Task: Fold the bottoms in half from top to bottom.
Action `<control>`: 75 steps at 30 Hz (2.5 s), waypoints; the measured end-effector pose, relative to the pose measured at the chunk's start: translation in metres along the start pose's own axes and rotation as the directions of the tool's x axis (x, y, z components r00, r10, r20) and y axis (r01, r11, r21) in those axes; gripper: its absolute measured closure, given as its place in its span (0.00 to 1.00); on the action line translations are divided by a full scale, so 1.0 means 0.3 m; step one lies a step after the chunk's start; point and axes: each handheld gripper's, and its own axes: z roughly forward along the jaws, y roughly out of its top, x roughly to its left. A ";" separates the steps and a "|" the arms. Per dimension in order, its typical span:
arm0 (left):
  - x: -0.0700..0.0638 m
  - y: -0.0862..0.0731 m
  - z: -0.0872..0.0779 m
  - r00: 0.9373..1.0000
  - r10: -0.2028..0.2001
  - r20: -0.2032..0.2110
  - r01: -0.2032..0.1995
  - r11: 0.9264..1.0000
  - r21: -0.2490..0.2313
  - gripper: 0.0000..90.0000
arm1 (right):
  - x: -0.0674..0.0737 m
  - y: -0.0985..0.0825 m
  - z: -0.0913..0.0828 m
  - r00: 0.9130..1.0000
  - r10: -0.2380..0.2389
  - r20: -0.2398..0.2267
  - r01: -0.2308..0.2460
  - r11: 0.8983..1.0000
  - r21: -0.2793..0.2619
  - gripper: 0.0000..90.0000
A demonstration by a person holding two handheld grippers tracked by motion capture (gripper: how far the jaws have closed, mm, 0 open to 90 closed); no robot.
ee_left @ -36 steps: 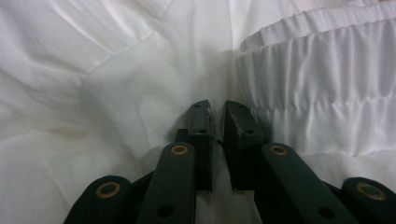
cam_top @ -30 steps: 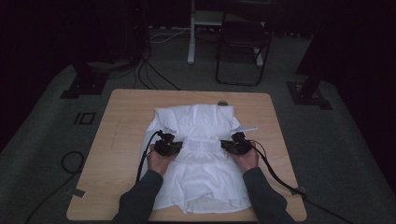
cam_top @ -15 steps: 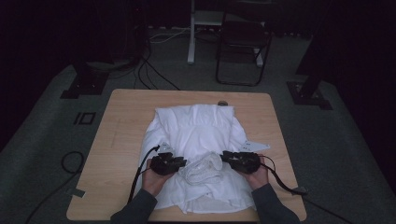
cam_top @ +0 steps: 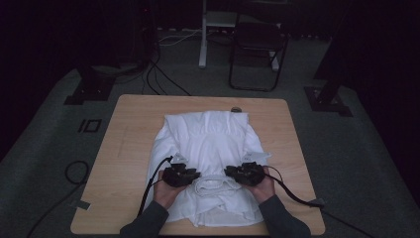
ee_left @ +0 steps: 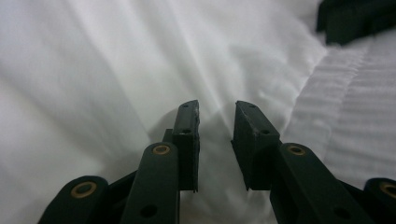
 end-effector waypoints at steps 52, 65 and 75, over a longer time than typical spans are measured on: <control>0.036 0.033 -0.047 0.995 -0.014 -0.097 0.006 0.997 -0.081 0.57 | -0.066 -0.047 0.104 0.968 -0.053 0.246 0.043 0.998 0.047 0.52; 0.446 0.234 -0.016 0.888 -0.239 -0.392 0.196 0.969 -0.148 0.40 | -0.077 -0.041 0.102 0.973 -0.041 0.228 0.030 0.998 0.050 0.52; 0.527 0.199 0.047 0.886 -0.310 -0.344 0.284 0.950 -0.127 0.33 | -0.096 -0.028 0.089 0.981 -0.021 0.195 0.011 0.998 0.055 0.53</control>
